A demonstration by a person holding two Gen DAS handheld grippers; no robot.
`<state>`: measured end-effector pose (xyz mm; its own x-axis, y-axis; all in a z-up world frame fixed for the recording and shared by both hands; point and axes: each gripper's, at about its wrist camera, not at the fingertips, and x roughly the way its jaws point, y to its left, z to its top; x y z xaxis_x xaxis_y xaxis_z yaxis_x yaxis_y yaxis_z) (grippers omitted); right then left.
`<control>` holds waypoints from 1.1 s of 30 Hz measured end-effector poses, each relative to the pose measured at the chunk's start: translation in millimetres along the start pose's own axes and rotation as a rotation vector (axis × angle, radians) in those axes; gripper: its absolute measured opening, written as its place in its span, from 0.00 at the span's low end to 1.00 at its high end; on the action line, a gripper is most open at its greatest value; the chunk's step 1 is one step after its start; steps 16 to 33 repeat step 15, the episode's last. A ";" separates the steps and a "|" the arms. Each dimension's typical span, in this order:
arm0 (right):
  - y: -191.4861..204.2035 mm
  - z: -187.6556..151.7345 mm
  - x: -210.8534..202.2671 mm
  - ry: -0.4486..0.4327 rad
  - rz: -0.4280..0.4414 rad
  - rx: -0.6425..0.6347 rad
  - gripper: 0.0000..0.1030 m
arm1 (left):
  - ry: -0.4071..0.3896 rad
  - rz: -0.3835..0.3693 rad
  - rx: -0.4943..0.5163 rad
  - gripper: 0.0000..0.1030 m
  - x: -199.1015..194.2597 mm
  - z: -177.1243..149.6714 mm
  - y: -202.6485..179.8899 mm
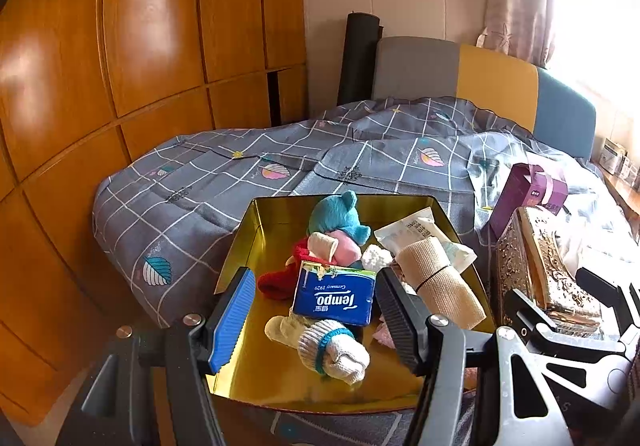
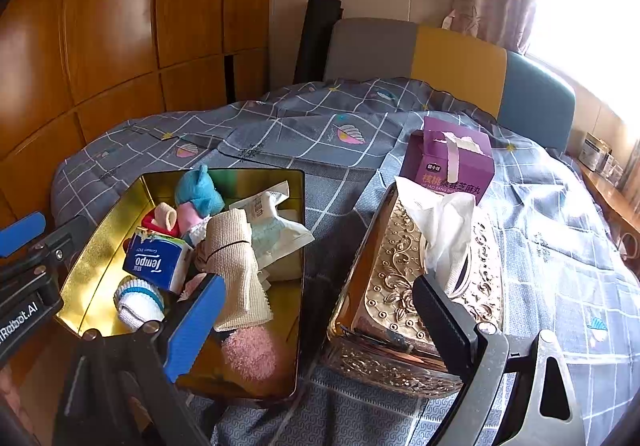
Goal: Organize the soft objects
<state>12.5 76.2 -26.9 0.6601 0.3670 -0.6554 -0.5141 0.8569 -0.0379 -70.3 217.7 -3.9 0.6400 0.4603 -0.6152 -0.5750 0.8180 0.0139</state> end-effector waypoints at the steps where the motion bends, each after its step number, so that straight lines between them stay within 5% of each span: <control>1: 0.1 -0.3 0.0 0.000 0.000 -0.001 0.92 | 0.002 -0.004 -0.002 0.62 0.1 0.0 -0.2; 33: -2.3 0.1 -5.7 -0.026 0.005 0.009 0.92 | -0.014 -0.036 -0.019 0.62 -1.1 -1.2 3.3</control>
